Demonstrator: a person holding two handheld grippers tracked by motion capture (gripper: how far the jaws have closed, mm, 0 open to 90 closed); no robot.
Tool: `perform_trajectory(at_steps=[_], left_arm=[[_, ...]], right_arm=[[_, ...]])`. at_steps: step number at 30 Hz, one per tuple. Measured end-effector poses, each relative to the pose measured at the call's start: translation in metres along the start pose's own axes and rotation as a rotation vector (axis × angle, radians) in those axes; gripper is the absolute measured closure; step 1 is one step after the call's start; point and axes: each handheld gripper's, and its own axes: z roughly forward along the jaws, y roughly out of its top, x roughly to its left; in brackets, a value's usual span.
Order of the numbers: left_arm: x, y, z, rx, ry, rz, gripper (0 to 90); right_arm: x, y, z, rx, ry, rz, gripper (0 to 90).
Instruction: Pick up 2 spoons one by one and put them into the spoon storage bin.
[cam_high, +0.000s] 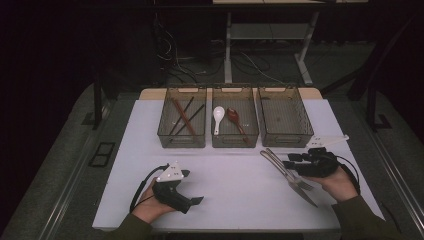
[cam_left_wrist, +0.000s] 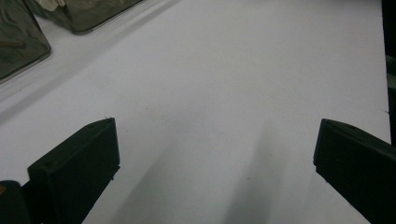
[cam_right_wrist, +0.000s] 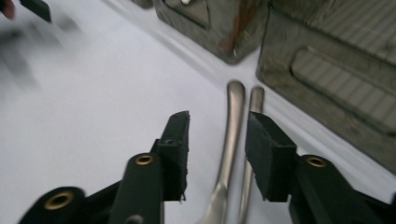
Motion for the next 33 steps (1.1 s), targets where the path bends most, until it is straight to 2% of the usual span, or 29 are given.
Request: perform_trajectory(at_steps=[4, 19, 25, 33], left_arm=[[0.001, 0.0, 0.0, 0.002, 0.001, 0.001, 0.0], [0.0, 0.0, 0.0, 0.007, 0.001, 0.004, 0.0], [-0.001, 0.0, 0.0, 0.003, 0.002, 0.006, 0.0], [-0.001, 0.0, 0.0, 0.005, 0.002, 0.004, 0.0]], right_arm=[[-0.002, -0.009, -0.003, 0.023, -0.016, 0.004, 64.9], [-0.014, -0.036, -0.018, 0.064, -0.048, 0.034, 67.1], [-0.014, -0.04, -0.013, 0.092, -0.048, 0.042, 68.7], [-0.014, -0.036, -0.002, 0.157, -0.063, 0.034, 69.3]])
